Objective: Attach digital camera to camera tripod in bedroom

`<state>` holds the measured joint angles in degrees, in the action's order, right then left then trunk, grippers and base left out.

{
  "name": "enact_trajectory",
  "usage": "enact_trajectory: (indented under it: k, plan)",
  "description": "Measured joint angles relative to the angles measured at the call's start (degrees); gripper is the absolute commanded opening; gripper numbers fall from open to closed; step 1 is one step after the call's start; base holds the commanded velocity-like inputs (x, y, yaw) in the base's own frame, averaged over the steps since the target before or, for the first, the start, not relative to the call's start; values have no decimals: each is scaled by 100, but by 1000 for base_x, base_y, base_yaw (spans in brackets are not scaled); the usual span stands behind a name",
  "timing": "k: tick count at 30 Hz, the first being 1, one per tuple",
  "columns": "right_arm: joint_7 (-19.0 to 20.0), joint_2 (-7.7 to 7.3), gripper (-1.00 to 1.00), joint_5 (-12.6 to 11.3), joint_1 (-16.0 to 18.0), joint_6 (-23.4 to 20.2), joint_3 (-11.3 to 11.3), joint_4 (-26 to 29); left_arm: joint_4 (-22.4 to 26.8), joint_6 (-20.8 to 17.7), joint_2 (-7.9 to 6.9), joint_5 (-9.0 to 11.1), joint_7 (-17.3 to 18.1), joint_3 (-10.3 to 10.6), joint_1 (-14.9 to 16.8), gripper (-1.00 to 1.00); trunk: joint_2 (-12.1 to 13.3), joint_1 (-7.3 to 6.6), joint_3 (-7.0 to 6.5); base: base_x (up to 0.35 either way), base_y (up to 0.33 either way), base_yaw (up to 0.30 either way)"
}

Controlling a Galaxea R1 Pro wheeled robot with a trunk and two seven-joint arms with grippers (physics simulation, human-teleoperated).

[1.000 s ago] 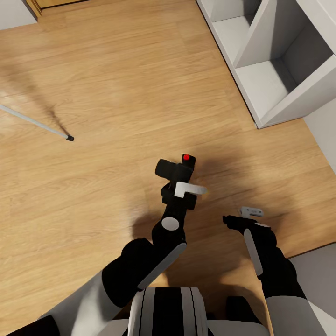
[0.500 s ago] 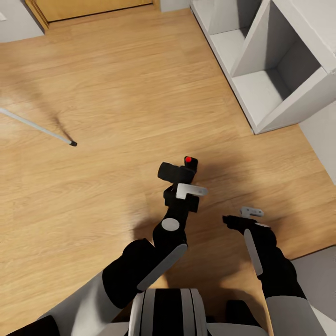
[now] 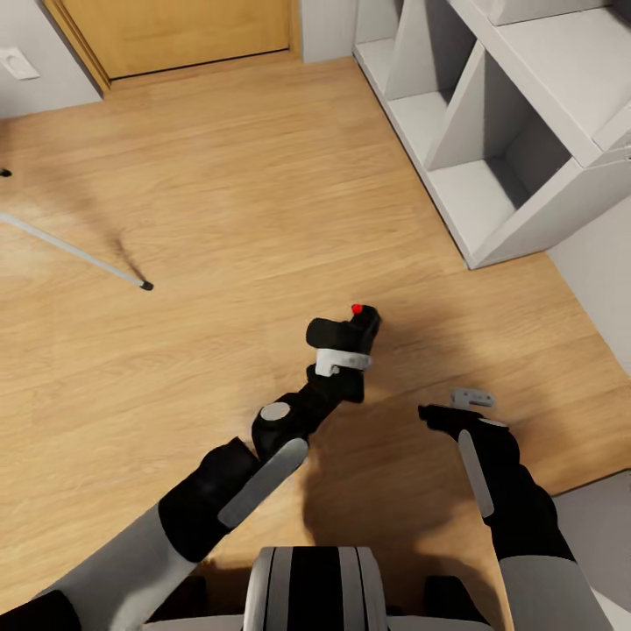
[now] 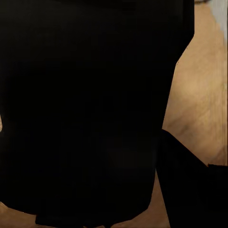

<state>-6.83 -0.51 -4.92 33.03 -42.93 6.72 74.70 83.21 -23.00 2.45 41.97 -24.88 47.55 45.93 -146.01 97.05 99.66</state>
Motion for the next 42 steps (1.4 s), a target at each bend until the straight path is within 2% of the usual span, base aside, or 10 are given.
enact_trajectory:
  k: [3, 4, 5, 7, 8, 14, 23, 26, 27, 42]
  plan:
    - [0, 0, 100, 0, 0, -4, 0, -2, -33, 151, -406, 523, 741, -497, -1, -100, 4, -8, -66, 0, 0, 0]
    - [1, 0, 100, 4, 1, -7, -2, -2, -138, 251, -861, 1382, 1680, -1004, -1, -100, 5, -11, -89, 0, 0, 0]
    - [3, 0, 100, -1, 0, -8, -1, -1, -246, 262, -1277, 1594, 2062, -1349, 1, -100, 7, -13, -111, 0, 0, 0]
    - [3, 0, 100, 1, 0, -12, -1, -2, -359, 303, -1396, 1901, 2381, -1360, 1, -100, 9, -18, -155, 0, 0, 0]
    - [5, 0, 100, 1, 0, -15, 0, -4, -582, 435, -1723, 2314, 2906, -1505, 1, -100, 11, -21, -177, 0, 0, 0]
    - [2, 0, 100, 0, 0, -17, 0, -3, -1124, 738, -2248, 2906, 3655, -1744, 1, -100, 19, -36, -310, 0, 0, 0]
    - [0, 0, 100, 1, 0, -18, -3, -5, -2227, 823, -2440, 3588, 5285, -1958, 0, -100, 31, -60, -509, 0, 0, 0]
    - [0, 0, 100, 1, 0, -18, -3, -5, -2478, 832, -2447, 3640, 5722, -1974, 0, -100, 35, -67, -576, 0, 0, 0]
    - [0, 0, 100, 0, 0, -18, -7, -5, -2883, 852, -2444, 3683, 6404, -1980, -7, -100, 36, -69, -598, 0, 0, 0]
    - [1, 0, 100, 1, 0, -25, -9, 3, -4299, 848, -2347, 3726, 8225, -1988, -37, -100, 56, -109, -931, 0, 0, 0]
